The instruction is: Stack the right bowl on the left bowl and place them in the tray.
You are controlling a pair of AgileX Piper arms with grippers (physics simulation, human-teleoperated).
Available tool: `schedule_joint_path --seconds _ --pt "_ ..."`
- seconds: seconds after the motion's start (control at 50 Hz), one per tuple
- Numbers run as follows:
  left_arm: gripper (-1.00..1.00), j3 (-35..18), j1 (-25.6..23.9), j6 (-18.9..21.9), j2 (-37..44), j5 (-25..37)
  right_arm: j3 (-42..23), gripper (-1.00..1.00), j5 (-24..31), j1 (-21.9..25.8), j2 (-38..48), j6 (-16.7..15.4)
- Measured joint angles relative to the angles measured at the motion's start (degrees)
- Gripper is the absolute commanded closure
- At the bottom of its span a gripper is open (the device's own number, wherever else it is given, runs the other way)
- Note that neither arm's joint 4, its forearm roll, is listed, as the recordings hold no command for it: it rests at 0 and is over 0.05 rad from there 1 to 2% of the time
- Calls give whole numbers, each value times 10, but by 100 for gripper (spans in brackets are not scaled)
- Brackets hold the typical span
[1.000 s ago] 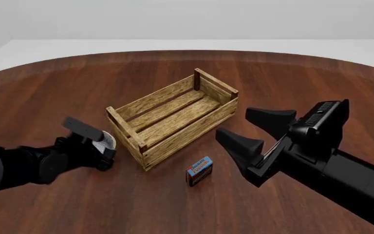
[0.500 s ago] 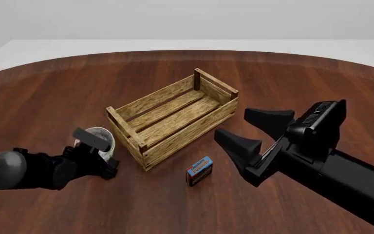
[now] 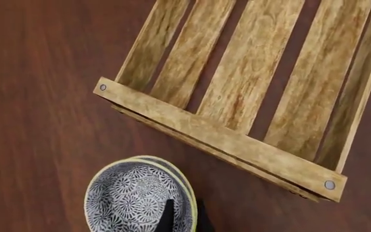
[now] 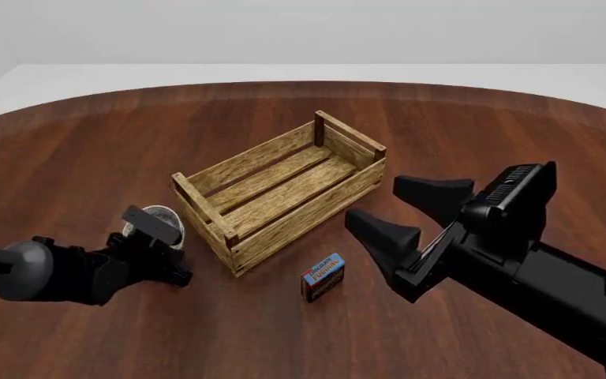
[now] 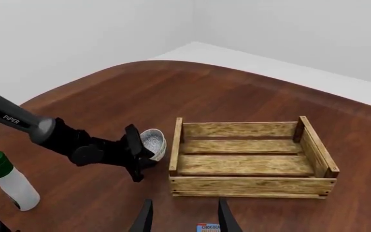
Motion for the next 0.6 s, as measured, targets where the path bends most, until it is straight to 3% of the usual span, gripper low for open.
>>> schedule_joint_path --seconds 0.28,0.6 --pt "100 8 5 -6 -30 15 0 -100 1 0 -1 0" --pt "100 12 15 -37 -123 87 0 -100 6 -1 -10 -1"
